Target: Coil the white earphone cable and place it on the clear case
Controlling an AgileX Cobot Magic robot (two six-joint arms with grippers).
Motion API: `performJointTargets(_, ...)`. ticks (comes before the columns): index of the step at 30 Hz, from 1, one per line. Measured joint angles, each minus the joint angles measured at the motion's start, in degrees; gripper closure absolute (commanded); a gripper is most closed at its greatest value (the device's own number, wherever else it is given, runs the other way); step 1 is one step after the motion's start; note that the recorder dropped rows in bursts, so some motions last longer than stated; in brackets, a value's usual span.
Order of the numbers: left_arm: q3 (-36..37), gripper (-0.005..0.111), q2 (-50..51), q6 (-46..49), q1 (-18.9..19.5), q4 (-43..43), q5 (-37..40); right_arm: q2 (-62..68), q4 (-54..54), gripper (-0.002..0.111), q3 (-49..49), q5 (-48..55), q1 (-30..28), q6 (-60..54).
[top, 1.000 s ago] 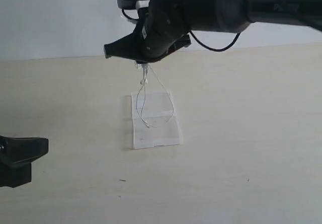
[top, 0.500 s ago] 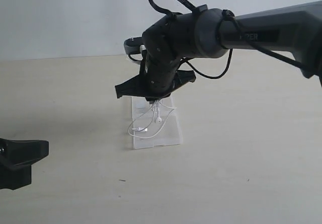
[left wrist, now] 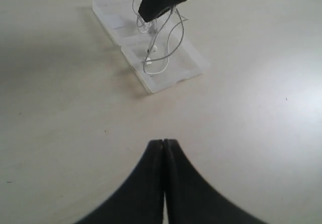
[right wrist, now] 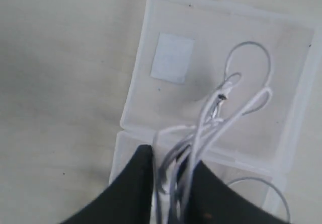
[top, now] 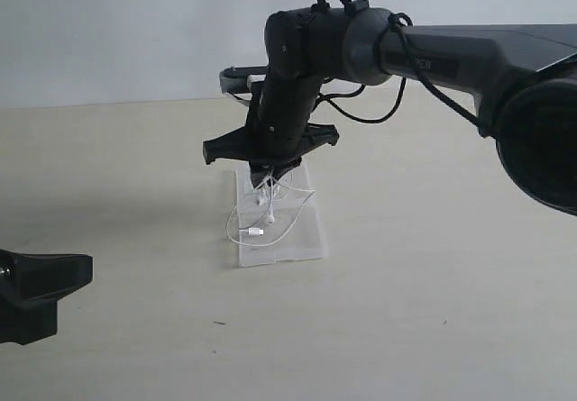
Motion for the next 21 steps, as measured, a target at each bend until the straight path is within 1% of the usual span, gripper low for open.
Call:
performJointTargets(1, 0.0, 0.107, 0.0, 0.0, 0.0, 0.0, -0.21, 0.0, 0.0, 0.06, -1.12, 1.25, 0.0, -0.11)
performJointTargets(2, 0.0, 0.107, 0.0, 0.0, 0.0, 0.0, -0.38, 0.0, 0.0, 0.056, -2.09, 2.75, 0.0, -0.11)
performJointTargets(3, 0.0, 0.107, 0.0, 0.0, 0.0, 0.0, -0.51, 0.0, 0.0, 0.055, -3.12, 4.56, 0.0, -0.11)
performJointTargets(7, 0.0, 0.107, 0.0, 0.0, 0.0, 0.0, -0.74, 0.0, -0.98, 0.055, -7.17, 12.75, 0.0, -0.11)
performJointTargets(11, 0.0, 0.107, 0.0, 0.0, 0.0, 0.38, -0.25, -0.54, -3.91, 0.06, -10.11, 13.29, -0.03, 0.9)
performJointTargets(13, 0.0, 0.107, 0.0, 0.0, 0.0, 0.77, 0.72, -1.46, -4.49, 0.065, -10.25, 13.53, -0.03, 2.1)
performJointTargets(16, 0.0, 0.107, 0.0, 0.0, 0.0, 1.33, 1.8, -3.16, -5.82, 0.077, -10.25, 13.63, -0.03, 2.92)
performJointTargets(19, 0.0, 0.107, 0.0, 0.0, 0.0, 1.33, 2.11, -4.49, -8.68, 0.093, -10.46, 13.76, -0.03, 5.05)
performJointTargets(21, 0.0, 0.107, 0.0, 0.0, 0.0, 1.33, 2.11, -5.33, -11.35, 0.108, -10.59, 13.76, -0.03, 6.05)
